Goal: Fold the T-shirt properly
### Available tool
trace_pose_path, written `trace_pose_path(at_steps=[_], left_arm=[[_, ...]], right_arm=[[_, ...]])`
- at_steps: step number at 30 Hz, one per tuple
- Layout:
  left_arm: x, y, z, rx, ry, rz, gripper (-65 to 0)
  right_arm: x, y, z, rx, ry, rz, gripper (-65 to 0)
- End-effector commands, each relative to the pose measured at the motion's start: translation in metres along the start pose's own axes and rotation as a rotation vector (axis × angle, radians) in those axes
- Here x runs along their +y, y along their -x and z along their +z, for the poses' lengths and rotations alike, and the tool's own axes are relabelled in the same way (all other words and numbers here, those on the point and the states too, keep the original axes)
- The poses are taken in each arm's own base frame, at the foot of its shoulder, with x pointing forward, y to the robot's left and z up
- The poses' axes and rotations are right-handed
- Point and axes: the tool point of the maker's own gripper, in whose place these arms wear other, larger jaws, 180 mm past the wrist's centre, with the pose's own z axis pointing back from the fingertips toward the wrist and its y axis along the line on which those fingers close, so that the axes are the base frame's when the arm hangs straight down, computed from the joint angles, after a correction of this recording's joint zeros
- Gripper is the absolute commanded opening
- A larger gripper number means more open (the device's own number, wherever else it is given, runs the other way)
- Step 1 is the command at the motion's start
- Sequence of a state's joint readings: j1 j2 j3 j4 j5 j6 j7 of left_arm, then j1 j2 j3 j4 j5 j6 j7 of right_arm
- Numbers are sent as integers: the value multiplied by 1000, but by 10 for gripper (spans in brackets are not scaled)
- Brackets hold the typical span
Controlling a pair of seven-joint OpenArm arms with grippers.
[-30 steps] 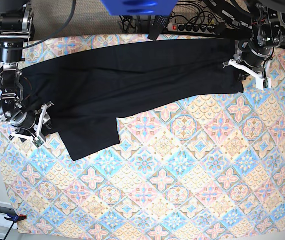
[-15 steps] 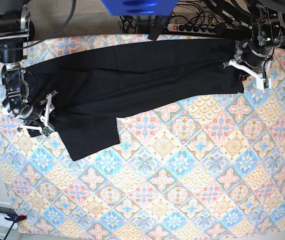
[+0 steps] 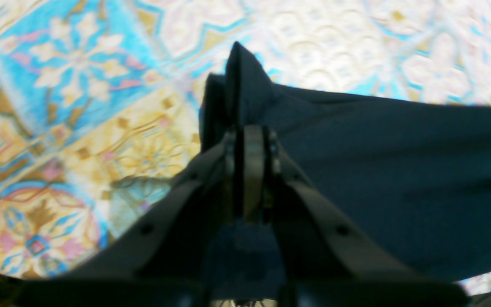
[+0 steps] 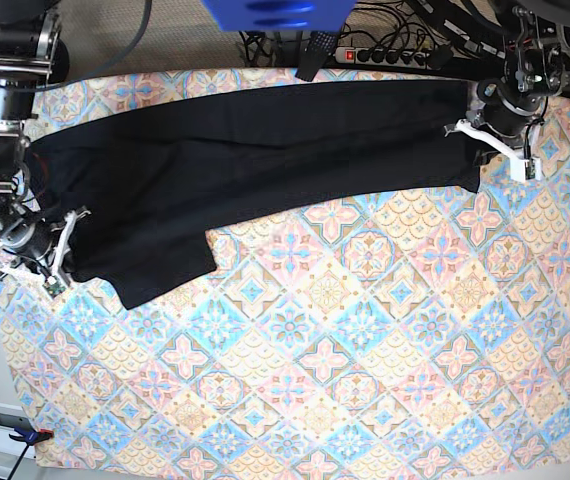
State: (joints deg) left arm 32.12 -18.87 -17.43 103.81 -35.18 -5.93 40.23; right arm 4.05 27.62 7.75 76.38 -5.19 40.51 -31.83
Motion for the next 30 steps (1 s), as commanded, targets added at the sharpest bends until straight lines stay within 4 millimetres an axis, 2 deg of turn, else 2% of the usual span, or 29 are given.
trace_pose_path(at_steps=[1, 4, 9, 18, 23, 26, 28, 30], left_arm=[[3, -12, 4, -37, -10, -17, -647], [3, -12, 4, -37, -10, -17, -647], [4, -11, 4, -34, -11, -17, -647], [10, 3, 7, 4, -29, -26, -643], [18, 18, 3, 46, -44, -11, -629], [25, 23, 0, 61, -62, 5, -534], [25, 25, 1, 63, -60, 9, -451], [22, 27, 1, 68, -51, 11, -400]], right_arm=[[-21, 0, 12, 11, 61, 11, -648], [-36, 2, 31, 15, 124, 9, -648], [-27, 14, 46, 41, 134, 40, -648], [-6, 37, 46, 88, 86, 50, -648], [7, 37, 41, 97, 55, 72, -647], [20, 35, 36, 103, 19, 106, -632], [18, 41, 37, 128, 25, 131, -587], [17, 46, 37, 155, 35, 155, -528]])
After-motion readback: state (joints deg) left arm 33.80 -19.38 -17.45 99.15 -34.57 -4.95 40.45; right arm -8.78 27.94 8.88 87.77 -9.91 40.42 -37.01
